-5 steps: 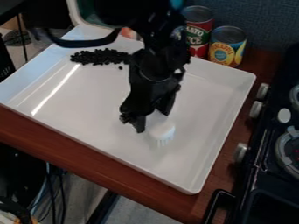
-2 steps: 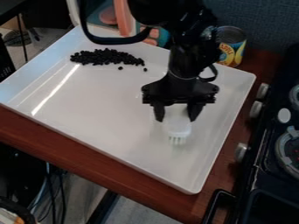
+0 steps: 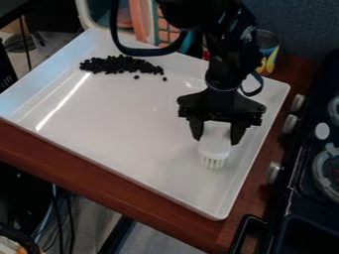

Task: Sweep into pile

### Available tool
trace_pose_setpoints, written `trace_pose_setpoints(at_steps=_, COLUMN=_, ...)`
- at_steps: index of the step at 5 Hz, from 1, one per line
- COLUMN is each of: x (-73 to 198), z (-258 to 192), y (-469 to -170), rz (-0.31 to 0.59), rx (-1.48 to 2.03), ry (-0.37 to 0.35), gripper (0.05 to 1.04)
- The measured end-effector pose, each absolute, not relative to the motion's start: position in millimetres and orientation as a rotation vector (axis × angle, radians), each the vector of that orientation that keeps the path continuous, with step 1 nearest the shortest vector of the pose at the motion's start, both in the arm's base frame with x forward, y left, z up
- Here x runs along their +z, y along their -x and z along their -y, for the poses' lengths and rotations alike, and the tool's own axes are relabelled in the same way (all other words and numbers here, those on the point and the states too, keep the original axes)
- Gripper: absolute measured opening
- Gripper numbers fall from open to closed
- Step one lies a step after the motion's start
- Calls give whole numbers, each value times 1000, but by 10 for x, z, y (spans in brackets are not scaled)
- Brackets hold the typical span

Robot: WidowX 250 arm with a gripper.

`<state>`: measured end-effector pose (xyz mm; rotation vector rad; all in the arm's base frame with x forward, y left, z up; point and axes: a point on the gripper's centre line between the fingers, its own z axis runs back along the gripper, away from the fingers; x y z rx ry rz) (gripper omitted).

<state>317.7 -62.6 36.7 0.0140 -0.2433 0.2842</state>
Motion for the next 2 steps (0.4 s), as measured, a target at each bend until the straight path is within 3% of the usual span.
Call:
trace_pose_setpoints(at_steps=1, x=358, z=630, y=-3181, rz=238, rx=252, ry=-12, gripper=997)
trace_pose_setpoints(at_steps=2, x=409, z=555, y=-3206, rz=259, rx=250, ry=-4, gripper=1006)
